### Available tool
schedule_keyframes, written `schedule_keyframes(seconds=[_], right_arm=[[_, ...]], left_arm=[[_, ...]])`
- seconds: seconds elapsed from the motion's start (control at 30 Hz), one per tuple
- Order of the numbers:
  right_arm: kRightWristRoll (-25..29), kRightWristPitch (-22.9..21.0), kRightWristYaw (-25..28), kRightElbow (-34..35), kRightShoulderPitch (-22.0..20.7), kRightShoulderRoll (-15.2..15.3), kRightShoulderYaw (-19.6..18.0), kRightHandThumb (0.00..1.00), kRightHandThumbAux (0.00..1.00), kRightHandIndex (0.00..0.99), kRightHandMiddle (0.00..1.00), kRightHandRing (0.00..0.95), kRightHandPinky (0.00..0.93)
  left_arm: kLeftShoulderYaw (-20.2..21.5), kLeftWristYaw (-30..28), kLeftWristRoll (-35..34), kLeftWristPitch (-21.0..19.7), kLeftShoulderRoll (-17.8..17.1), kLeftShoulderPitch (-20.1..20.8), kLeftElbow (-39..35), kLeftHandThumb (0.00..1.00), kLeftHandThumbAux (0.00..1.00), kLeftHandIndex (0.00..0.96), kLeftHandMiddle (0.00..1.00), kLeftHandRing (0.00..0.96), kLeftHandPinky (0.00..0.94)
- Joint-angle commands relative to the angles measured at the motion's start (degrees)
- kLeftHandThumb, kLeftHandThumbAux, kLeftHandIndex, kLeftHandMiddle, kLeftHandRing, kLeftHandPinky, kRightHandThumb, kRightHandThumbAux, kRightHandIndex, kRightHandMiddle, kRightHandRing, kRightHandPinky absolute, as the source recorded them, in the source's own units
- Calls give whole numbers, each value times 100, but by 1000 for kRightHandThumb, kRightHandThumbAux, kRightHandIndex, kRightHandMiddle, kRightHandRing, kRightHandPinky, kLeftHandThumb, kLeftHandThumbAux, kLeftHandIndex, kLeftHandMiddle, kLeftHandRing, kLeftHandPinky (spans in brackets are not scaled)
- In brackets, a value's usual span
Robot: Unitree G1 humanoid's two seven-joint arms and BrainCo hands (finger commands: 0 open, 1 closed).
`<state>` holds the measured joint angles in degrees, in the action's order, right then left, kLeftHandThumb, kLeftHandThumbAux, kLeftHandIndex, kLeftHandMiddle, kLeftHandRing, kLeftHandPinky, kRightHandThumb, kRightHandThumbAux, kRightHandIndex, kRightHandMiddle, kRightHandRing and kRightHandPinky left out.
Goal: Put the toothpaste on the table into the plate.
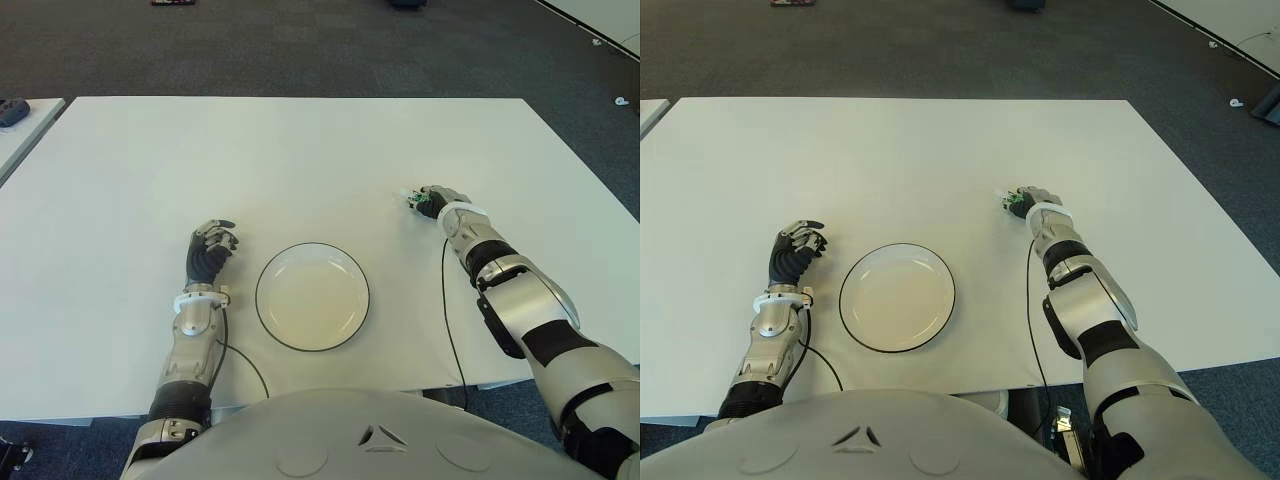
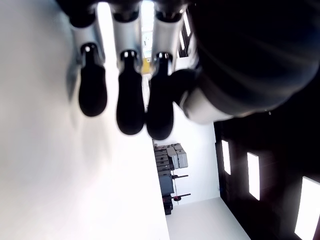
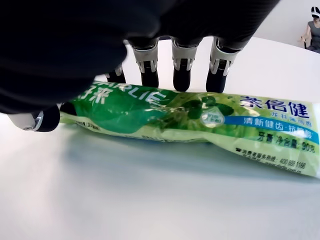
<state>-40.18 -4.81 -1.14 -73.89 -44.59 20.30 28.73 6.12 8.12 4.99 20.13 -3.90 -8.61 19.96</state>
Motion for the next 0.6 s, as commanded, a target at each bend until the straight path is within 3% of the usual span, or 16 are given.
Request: schedule_keyframes(seconds=[0.03, 0.37, 0.6], right_arm=[[68, -25, 126, -166, 315, -214, 43, 478, 183, 0, 0, 0, 0], [299, -157, -405, -197, 482, -375, -230, 425, 266, 0, 0, 0, 0], [571, -77, -1348, -191, 636, -473, -567, 399, 460, 0, 0, 0, 0]], left_arm=[[3, -31, -43, -80, 9, -62, -49, 705, 720, 434, 631, 633, 608], [-29, 51, 49, -22, -9, -90, -80, 707, 721, 434, 633, 642, 631], [-8, 69, 48, 51, 3, -120, -102, 708, 721, 434, 638, 642, 623]])
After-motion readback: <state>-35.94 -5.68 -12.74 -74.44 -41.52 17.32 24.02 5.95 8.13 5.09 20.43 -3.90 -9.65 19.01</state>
